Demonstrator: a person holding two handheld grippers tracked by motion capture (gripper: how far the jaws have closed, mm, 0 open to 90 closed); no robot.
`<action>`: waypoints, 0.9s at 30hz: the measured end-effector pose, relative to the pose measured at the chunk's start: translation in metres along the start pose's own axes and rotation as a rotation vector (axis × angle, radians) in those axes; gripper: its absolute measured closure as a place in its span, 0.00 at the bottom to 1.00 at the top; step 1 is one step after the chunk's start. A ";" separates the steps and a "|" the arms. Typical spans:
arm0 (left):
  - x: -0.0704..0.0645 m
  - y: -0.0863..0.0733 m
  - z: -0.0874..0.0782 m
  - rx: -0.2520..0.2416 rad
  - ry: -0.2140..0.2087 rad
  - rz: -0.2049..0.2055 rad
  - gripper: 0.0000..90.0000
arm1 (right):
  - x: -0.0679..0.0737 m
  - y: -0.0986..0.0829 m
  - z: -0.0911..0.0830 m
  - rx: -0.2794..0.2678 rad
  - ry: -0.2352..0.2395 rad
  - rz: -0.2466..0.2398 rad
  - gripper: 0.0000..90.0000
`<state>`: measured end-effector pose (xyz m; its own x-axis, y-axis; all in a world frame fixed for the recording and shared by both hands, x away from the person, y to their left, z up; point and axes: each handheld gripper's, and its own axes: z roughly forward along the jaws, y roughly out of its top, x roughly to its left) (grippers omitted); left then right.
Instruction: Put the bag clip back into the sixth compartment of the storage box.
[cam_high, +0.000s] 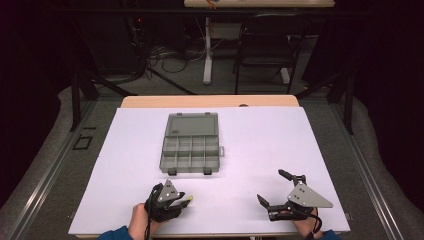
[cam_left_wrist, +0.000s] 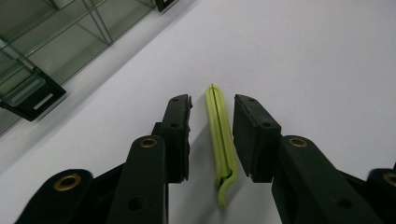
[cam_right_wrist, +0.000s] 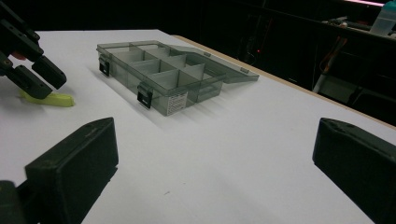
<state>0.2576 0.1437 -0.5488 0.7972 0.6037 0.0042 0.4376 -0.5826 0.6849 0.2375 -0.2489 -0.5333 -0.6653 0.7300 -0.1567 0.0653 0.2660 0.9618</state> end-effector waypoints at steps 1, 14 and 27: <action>0.000 0.000 0.000 -0.001 -0.004 0.001 0.74 | 0.000 0.000 0.000 0.000 0.000 0.000 0.00; 0.000 -0.002 0.003 0.004 -0.017 -0.005 0.83 | 0.000 0.000 0.000 0.007 0.003 -0.006 0.00; 0.001 -0.004 0.006 0.019 -0.022 -0.010 0.88 | 0.000 0.000 0.000 0.004 0.004 -0.007 0.00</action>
<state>0.2590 0.1433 -0.5564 0.8016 0.5975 -0.0187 0.4531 -0.5868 0.6711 0.2373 -0.2484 -0.5334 -0.6690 0.7252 -0.1626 0.0631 0.2735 0.9598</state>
